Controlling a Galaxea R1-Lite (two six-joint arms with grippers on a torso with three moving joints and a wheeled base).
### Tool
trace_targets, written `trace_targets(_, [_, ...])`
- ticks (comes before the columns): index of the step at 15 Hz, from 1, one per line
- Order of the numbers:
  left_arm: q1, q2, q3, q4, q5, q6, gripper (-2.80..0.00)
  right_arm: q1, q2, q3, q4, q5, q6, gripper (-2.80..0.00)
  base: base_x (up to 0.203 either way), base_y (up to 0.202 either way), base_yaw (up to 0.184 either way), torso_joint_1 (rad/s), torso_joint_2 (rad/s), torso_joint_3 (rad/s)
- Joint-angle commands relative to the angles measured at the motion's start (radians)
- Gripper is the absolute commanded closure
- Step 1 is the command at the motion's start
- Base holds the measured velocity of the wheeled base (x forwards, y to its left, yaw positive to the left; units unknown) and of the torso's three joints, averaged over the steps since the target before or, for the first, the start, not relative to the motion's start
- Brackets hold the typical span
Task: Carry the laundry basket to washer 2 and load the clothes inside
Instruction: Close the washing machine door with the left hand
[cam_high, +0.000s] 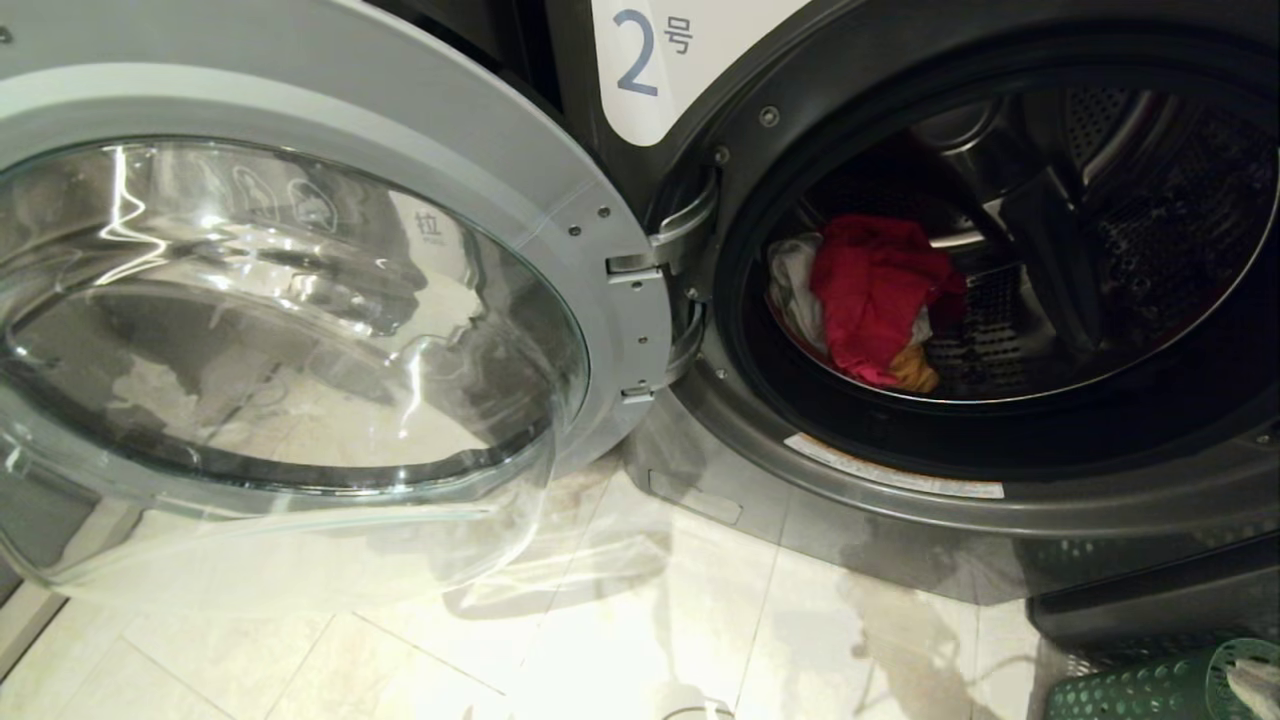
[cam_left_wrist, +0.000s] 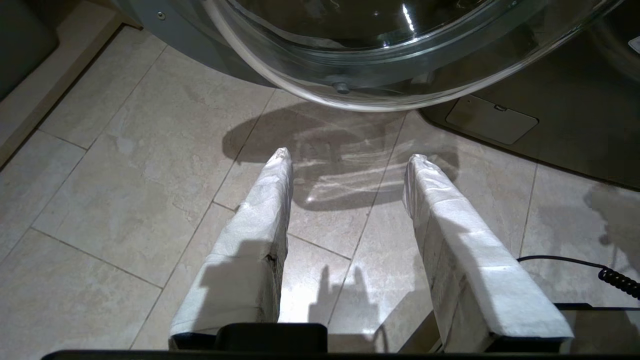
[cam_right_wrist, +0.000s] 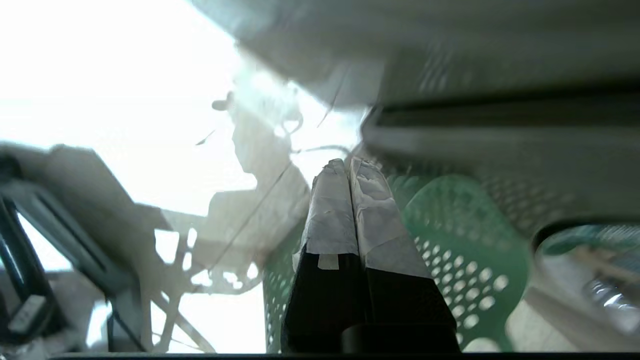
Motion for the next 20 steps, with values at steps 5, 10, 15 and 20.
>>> trace_targets(5, [0.0, 0.001, 0.0, 0.0, 0.001, 0.0, 0.0, -0.051, -0.411, 0.218, -0.027, 0.288, -0.041, 0.0, 0.0, 0.0, 0.0, 0.0, 0.0, 0.0])
trace_targets(10, [0.0, 0.001, -0.001, 0.0, 0.001, 0.0, 0.0, -0.101, -0.486, 0.22, 0.024, 0.403, -0.083, 0.0, 0.0, 0.0, 0.0, 0.0, 0.0, 0.0])
trace_targets(15, [0.0, 0.001, -0.001, 0.0, 0.001, 0.0, 0.0, -0.244, -0.511, 0.22, 0.022, 0.407, -0.08, 0.0, 0.0, 0.0, 0.0, 0.0, 0.0, 0.0])
trace_targets(20, [0.0, 0.001, -0.001, 0.0, 0.001, 0.0, 0.0, -0.293, -0.595, 0.22, 0.027, 0.413, -0.117, 0.0, 0.0, 0.0, 0.0, 0.0, 0.0, 0.0])
